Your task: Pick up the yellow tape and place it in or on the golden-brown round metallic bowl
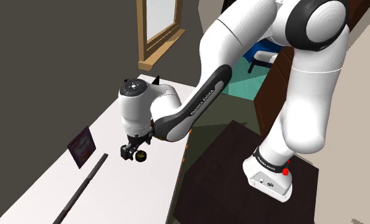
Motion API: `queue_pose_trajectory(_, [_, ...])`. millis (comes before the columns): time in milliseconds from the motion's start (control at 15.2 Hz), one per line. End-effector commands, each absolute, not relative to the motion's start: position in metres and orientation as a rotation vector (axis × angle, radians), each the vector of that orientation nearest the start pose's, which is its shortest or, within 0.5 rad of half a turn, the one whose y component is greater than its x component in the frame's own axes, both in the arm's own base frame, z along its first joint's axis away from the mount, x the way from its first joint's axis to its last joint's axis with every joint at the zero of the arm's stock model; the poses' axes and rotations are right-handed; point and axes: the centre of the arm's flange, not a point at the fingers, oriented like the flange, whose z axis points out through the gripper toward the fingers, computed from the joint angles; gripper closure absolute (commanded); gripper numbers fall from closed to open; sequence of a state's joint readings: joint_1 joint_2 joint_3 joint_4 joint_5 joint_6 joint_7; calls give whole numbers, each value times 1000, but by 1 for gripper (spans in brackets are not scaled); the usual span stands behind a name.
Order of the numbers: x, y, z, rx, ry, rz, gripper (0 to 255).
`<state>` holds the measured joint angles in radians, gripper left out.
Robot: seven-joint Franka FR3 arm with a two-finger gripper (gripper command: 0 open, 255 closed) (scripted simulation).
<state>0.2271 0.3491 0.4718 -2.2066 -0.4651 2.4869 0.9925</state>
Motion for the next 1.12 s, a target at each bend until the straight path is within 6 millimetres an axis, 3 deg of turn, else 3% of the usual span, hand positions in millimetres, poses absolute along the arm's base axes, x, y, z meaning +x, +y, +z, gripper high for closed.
queue_pose_trajectory(0, [420, 358, 225, -3222, -91, -143, 0])
queue_pose_trajectory(198, [422, 356, 206, -3222, -91, -143, 0])
queue_pose_trajectory(726, [422, 356, 206, -3222, -91, -143, 0])
queue_pose_trajectory(792, [422, 356, 206, -3222, -91, -143, 255])
queue_pose_trajectory(1056, [422, 356, 206, -3222, -91, -143, 255])
